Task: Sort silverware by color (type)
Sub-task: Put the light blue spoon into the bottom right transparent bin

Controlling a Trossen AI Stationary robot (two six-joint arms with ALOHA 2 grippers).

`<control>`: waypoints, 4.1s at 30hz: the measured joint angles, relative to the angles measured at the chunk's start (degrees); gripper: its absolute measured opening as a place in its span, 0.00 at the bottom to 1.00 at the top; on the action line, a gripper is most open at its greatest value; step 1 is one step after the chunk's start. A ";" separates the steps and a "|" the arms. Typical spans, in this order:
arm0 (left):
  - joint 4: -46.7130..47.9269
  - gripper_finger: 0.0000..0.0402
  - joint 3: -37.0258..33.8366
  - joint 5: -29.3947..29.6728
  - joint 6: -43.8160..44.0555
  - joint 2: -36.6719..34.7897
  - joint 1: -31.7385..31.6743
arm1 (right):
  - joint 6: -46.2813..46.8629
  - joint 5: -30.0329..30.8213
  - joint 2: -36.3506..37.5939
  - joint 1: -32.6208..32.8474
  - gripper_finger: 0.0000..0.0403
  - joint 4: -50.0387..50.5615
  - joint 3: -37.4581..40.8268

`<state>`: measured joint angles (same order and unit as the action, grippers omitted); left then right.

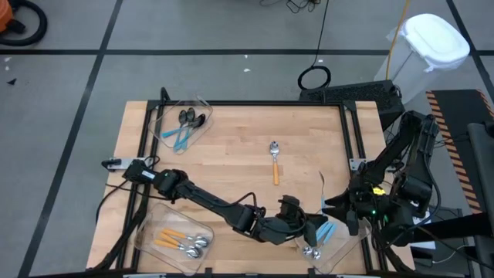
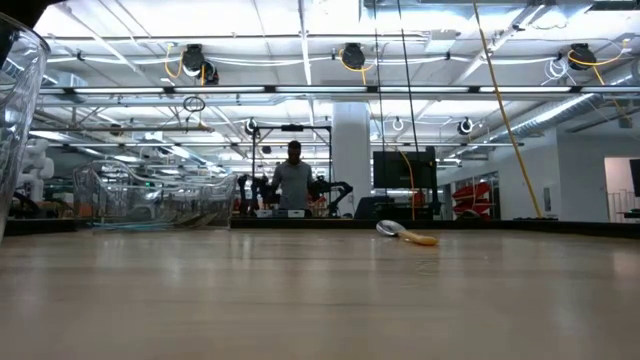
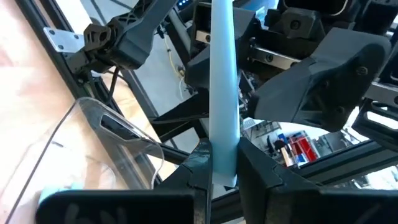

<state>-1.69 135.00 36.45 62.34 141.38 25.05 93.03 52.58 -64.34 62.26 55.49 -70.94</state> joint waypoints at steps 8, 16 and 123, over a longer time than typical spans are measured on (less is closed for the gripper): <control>-0.18 0.11 0.00 -0.01 -3.36 0.02 -0.29 | -1.73 -0.08 -0.11 -0.73 0.29 -1.07 0.00; -2.13 0.12 -0.02 0.06 -7.36 0.11 -0.78 | -4.46 -0.03 -0.20 -1.57 0.16 -1.96 0.00; 18.74 0.25 0.00 16.38 -128.06 -12.07 3.44 | -5.30 -51.24 1.27 -28.08 0.11 -35.52 0.02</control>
<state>17.06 135.00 52.84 -65.71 129.32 28.49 87.72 1.34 -63.07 34.18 19.98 -70.91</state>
